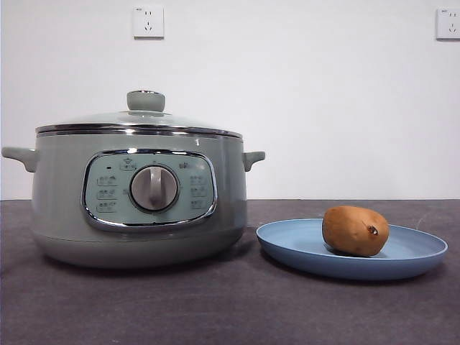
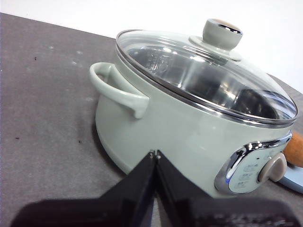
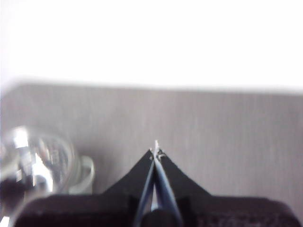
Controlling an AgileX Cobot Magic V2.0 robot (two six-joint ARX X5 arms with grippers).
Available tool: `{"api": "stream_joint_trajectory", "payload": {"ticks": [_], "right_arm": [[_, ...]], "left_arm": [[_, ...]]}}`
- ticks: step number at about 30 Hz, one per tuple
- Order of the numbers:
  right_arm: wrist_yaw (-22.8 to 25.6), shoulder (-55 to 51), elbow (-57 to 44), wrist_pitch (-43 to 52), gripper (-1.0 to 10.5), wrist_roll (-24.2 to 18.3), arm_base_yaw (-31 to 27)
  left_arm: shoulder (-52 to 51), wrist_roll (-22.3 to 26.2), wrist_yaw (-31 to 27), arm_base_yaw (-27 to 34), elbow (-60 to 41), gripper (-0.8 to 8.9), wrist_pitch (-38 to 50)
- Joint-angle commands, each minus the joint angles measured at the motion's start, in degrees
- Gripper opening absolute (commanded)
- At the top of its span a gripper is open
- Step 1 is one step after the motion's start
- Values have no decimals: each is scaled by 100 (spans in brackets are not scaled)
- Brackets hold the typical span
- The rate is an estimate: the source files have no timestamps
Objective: Take the potato out from the steamer,put the potato on the plate,close the lid
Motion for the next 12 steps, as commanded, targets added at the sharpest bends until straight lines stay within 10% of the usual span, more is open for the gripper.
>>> {"api": "stream_joint_trajectory", "payload": {"ticks": [1,12], "right_arm": [[-153,-791,-1360,957,2,74,-402],[-544,-2796,-4492,1725,2,616,-1180]], "left_arm": [[-15,-9,9,15,-74,-3,2],[-15,-9,11,15,-74,-3,2]]}}
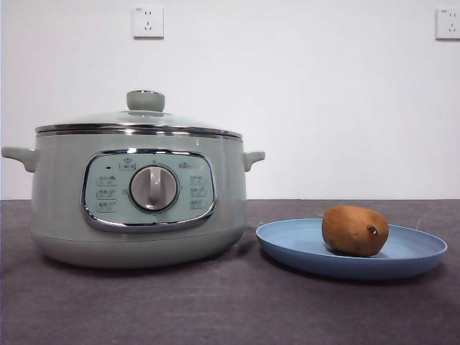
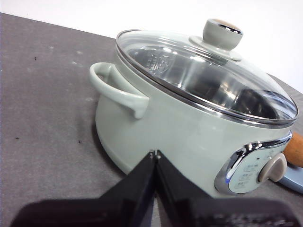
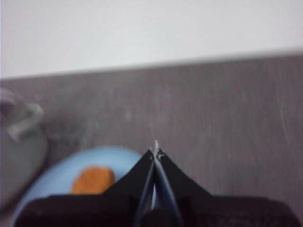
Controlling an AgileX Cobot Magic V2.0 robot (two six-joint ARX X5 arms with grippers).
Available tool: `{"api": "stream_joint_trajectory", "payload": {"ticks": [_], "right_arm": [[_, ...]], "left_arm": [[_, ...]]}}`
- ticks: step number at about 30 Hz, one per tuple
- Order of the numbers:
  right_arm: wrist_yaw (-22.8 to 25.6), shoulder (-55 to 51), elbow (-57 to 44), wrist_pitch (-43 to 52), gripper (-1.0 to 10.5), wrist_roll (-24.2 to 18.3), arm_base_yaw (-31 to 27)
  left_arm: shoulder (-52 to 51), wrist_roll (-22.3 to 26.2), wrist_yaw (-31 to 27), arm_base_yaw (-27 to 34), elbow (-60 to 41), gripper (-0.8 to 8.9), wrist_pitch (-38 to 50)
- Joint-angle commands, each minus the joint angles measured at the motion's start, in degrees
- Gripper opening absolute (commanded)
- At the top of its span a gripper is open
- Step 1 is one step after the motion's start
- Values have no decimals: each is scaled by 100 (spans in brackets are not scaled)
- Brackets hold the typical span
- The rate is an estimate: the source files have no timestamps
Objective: Take the potato out from the steamer,put the potato on the plate,close the lid
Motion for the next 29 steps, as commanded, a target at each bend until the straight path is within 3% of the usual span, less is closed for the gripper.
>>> {"api": "stream_joint_trajectory", "payload": {"ticks": [1,6,22,29], "right_arm": [[7,-345,-503,184,1,321,-17],[42,-748,-925,197,1,623,-17],[50,-1825,-1403,-205,1,791,-7],[55,-1805,-1403,-304,1,793,-7]], "left_arm": [[-15,-9,11,15,-72,-3,2],[-15,-9,11,15,-72,-3,2],[-15,-9,11,15,-72,-3,2],[-15,-9,11,11,-72,-3,4]]}}
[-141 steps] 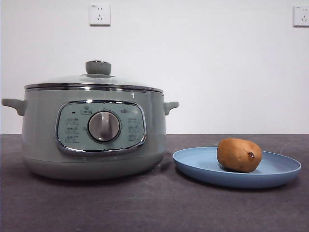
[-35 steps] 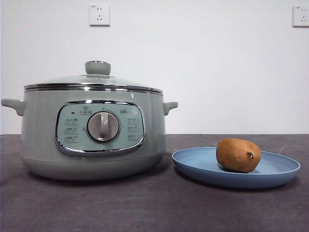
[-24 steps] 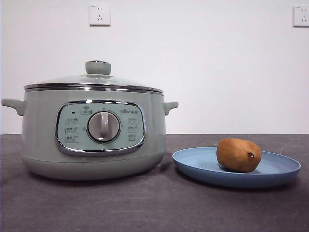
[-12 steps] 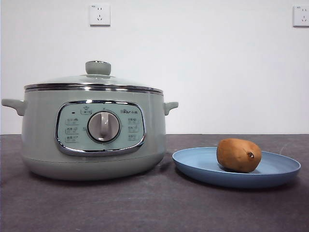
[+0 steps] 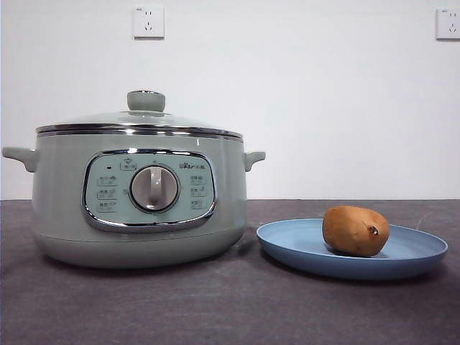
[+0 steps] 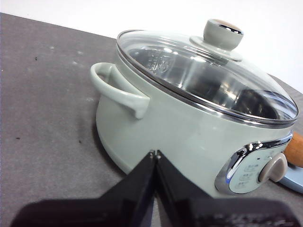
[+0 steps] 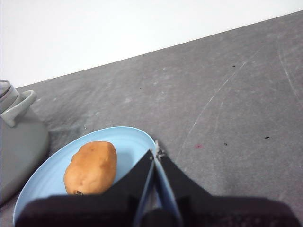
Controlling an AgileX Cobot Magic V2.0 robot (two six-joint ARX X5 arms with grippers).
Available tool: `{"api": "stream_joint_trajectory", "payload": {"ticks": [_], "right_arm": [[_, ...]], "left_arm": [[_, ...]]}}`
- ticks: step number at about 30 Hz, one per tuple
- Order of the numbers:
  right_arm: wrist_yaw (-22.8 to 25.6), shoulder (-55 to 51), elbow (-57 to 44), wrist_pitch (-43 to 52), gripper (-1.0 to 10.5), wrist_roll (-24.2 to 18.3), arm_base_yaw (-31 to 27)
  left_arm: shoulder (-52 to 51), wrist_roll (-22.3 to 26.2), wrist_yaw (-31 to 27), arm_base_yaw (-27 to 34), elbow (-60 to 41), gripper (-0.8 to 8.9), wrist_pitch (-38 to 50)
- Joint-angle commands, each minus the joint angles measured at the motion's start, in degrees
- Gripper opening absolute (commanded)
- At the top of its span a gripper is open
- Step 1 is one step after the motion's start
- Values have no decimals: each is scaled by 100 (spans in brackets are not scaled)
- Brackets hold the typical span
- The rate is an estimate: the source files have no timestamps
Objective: Take the potato out from the steamer,put the potato on the plate,close the lid
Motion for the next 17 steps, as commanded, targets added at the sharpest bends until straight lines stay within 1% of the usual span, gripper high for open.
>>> {"api": "stream_joint_trajectory", "payload": {"ticks": [1,17], "right_arm": [[11,-15,-70,-79,1,31,11],[0,13,-70,-46,1,15,11]], "left_arm": [[-15,-9,13,11,-72,-3,2],[-15,-9,11,11,-72,-3,2]]}}
